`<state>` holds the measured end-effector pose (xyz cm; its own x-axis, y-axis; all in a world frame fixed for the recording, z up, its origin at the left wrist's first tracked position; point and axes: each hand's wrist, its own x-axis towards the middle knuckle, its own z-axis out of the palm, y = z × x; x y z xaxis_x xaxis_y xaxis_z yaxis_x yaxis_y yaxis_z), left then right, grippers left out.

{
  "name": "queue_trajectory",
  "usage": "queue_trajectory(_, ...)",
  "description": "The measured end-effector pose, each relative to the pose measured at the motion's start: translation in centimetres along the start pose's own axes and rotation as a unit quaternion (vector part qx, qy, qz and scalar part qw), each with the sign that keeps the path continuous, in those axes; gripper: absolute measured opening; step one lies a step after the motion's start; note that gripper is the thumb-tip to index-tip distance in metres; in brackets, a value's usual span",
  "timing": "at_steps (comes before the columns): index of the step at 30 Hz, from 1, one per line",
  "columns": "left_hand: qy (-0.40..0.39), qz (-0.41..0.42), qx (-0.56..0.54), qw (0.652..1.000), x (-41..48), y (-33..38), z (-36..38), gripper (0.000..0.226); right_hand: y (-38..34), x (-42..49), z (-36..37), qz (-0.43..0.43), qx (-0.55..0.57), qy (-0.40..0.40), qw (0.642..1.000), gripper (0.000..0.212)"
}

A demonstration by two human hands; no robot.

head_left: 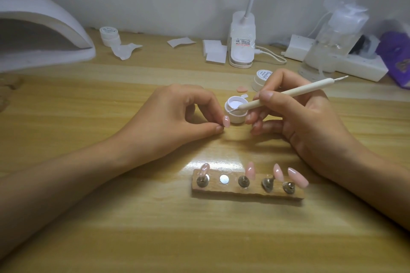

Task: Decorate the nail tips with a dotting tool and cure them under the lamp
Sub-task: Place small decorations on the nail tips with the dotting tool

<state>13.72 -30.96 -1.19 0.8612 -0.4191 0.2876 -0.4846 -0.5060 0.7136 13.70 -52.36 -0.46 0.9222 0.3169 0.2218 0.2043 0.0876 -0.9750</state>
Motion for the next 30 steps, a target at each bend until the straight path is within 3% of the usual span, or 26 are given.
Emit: queue_trajectory(30, 0.003, -0.010, 0.004, 1.000, -0.02, 0.19, 0.03, 0.014, -0.20, -0.03, 0.25, 0.011, -0.026, -0.014, 1.000, 0.022)
